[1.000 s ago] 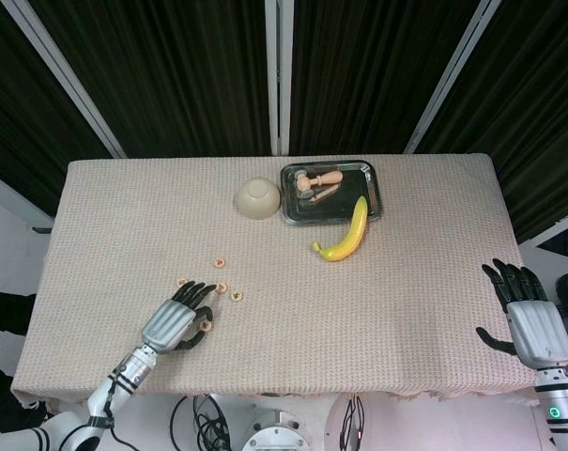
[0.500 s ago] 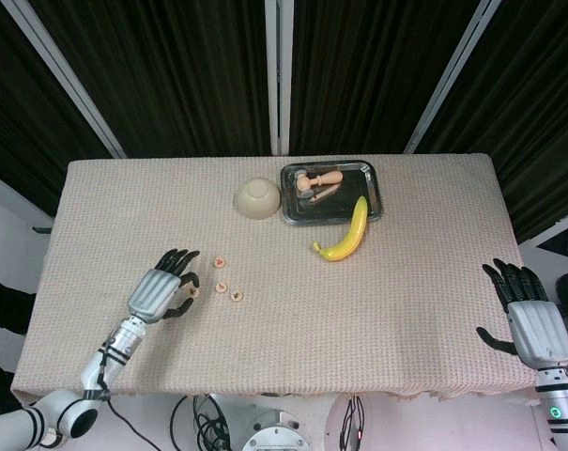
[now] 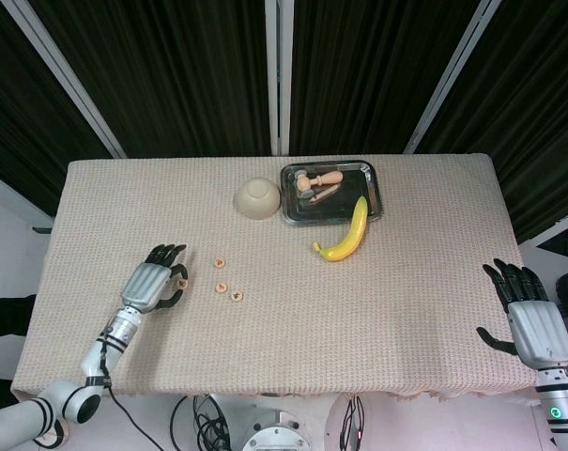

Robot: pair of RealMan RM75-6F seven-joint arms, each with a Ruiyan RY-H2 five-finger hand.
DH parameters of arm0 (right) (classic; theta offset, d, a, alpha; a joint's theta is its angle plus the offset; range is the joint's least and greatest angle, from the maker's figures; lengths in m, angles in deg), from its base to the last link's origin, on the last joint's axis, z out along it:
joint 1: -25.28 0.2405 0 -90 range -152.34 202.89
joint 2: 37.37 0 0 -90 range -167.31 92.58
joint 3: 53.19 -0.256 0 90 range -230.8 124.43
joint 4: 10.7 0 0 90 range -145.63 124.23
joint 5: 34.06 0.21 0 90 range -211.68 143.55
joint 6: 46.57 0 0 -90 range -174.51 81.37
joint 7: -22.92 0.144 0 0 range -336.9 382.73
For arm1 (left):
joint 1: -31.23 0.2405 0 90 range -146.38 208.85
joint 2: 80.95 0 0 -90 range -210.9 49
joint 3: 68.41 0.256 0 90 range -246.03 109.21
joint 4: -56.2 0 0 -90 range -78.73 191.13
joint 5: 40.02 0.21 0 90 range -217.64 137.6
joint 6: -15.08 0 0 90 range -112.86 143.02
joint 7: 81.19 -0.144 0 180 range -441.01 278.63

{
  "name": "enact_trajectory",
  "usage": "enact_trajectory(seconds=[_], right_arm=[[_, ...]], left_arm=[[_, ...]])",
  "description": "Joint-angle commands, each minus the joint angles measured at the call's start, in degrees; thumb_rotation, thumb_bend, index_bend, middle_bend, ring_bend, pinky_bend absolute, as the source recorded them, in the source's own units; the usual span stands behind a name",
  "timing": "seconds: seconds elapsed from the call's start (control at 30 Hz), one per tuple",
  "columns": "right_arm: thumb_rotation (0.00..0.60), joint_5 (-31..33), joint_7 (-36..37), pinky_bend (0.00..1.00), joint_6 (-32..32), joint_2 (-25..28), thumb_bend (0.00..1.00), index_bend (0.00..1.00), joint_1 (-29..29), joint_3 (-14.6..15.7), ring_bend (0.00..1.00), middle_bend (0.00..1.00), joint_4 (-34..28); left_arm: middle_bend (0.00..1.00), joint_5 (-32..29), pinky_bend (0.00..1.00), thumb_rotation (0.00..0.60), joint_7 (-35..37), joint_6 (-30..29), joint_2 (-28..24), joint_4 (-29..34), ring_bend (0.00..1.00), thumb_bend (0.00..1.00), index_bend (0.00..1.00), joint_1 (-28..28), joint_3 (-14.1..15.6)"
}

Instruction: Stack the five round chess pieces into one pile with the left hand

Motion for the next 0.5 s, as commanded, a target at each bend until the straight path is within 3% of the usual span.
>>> enact_trajectory(seconds=[0.03, 0.5], right_arm=[[0.6, 0.17, -0.15, 0.0, 0.25, -0.07, 0.13, 0.0, 0.11, 0.01, 0.0, 0.0, 0.03], [0.6, 0.43, 0.14, 0.0, 0.44, 0.1, 0.13, 0.0, 0.19, -0.03, 0.0, 0.0, 0.01]], left_arm=[[0.05, 0.04, 0.0, 0.6, 0.8, 0.01, 0.47, -0.56, 0.0, 0.37, 0.45, -0.08, 0.11], [0.05, -0.66, 0.0, 0.6, 1.47, 0.19, 0.98, -2.51, 0.0, 0.37, 0.42, -0.54, -0.17]])
